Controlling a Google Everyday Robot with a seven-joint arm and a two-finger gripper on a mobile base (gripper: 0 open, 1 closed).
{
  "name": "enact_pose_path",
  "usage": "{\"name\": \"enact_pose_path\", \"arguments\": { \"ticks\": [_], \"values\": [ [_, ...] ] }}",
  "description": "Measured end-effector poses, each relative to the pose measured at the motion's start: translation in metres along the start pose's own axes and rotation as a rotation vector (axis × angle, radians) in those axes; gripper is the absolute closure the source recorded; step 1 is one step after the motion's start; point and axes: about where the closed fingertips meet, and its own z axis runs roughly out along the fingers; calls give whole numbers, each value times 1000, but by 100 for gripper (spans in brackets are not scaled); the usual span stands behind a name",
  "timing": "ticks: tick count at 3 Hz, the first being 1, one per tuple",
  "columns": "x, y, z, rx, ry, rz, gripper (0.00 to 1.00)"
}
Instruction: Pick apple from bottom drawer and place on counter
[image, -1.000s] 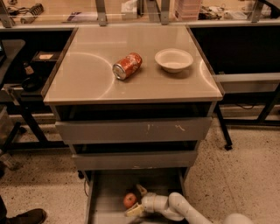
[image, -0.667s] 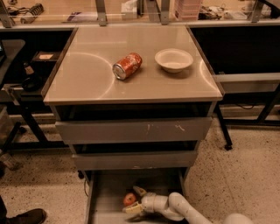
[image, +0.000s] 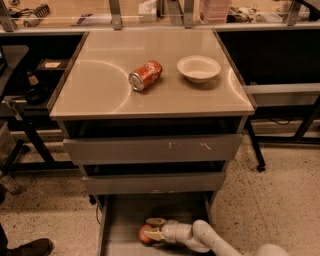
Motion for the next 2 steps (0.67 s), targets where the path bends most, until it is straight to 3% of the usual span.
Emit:
{"name": "enact_pose_path", "arguments": {
  "ticks": [1, 2],
  "values": [
    [0, 0, 0, 0, 0, 0, 88],
    [0, 0, 0, 0, 0, 0, 100]
  ]
}}
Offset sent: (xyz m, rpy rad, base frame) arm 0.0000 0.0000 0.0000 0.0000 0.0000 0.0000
